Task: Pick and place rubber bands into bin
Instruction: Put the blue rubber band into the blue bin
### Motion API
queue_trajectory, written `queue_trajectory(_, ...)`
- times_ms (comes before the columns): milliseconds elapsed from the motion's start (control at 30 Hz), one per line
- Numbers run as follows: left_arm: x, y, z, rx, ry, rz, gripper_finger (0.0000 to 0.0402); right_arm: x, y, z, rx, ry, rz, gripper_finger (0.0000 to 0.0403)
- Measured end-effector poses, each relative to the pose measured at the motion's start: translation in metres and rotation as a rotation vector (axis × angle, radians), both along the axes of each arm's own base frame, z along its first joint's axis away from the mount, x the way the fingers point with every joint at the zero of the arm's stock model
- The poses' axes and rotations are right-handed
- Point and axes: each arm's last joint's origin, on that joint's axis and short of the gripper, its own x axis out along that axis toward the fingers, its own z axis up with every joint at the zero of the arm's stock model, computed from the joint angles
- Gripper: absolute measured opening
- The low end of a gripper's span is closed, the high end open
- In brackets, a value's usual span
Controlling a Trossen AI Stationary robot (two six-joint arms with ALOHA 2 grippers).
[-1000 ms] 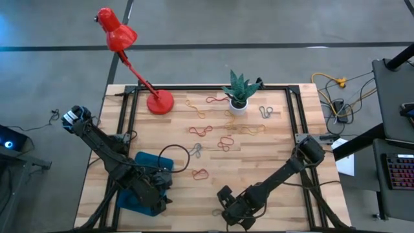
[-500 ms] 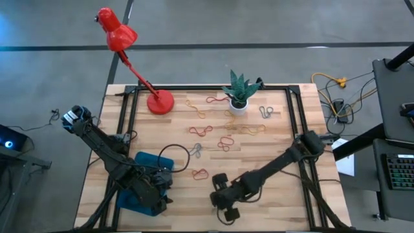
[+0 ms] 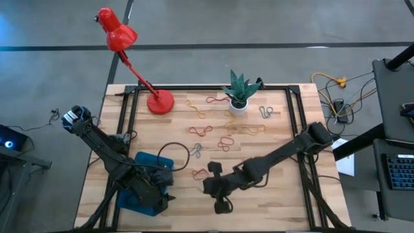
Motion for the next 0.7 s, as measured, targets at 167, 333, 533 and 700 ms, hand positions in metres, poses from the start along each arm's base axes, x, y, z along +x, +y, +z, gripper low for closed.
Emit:
queue_trajectory(167,0.002,0.002,0.005,0.097,-0.079,0.015,0.0254,0.009,-0.007,0.022,0.020,-0.064,-0.021,0.0008)
queue_trajectory(333,0.007,0.001,0.010,0.207,-0.197,-0.002,0.0254,0.015,-0.015,0.031,0.001,-0.097,-0.045,0.0008)
queue_trajectory(533,0.017,0.001,0.017,0.291,-0.319,-0.030,0.0254,0.020,-0.023,0.037,0.004,-0.112,-0.068,0.0008)
queue_trajectory(700,0.023,0.010,0.015,0.312,-0.311,0.006,0.0254,0.020,-0.023,0.039,-0.002,-0.117,-0.060,0.0008)
